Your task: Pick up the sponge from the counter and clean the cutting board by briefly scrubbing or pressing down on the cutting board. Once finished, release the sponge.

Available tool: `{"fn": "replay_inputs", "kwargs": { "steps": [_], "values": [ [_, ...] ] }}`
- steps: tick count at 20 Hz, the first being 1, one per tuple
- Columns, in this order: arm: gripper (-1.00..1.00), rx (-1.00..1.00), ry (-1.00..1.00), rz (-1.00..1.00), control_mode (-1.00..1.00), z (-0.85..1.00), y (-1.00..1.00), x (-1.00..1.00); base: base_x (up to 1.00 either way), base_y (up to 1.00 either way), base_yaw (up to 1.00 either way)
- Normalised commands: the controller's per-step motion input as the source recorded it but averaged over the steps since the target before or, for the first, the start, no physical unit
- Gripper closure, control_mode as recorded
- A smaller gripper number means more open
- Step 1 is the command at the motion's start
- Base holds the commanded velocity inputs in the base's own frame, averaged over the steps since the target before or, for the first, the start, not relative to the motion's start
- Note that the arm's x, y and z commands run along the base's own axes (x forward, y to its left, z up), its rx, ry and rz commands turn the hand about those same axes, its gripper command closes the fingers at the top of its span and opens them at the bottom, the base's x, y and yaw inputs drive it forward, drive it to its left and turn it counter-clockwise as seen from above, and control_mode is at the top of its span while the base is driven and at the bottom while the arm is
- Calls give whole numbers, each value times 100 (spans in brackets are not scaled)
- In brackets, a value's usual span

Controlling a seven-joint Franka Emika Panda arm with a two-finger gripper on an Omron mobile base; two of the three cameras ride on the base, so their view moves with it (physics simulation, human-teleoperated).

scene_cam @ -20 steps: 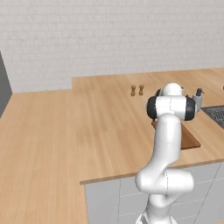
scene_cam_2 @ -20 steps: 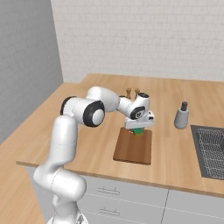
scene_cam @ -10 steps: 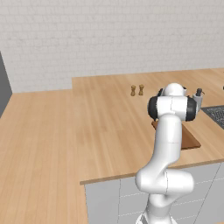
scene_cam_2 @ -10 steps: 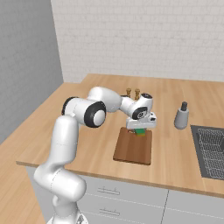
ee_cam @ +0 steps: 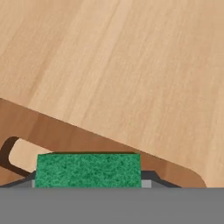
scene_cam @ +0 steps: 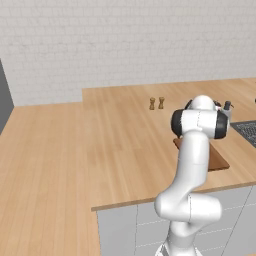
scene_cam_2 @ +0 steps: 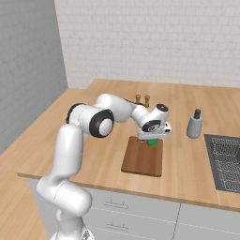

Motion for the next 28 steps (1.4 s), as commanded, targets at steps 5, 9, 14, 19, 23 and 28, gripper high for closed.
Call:
{"fn": "replay_inputs", "kwargs": {
  "steps": [5,9,14,19,23,28],
  "values": [
    [100,2,-19,0,-100,-15,-62,-71,0,0,0],
    [100,9,-6,0,-100,-79,-36,-81,0,0,0],
    [100,15,-2,0,-100,-100,-3,-58,0,0,0],
    [100,19,-1,0,-100,-42,6,-51,0,0,0],
    [100,1,-3,0,-100,-3,30,-37,0,0,0],
    [100,0,0,0,-100,-2,67,-19,0,0,0]
  ]
}}
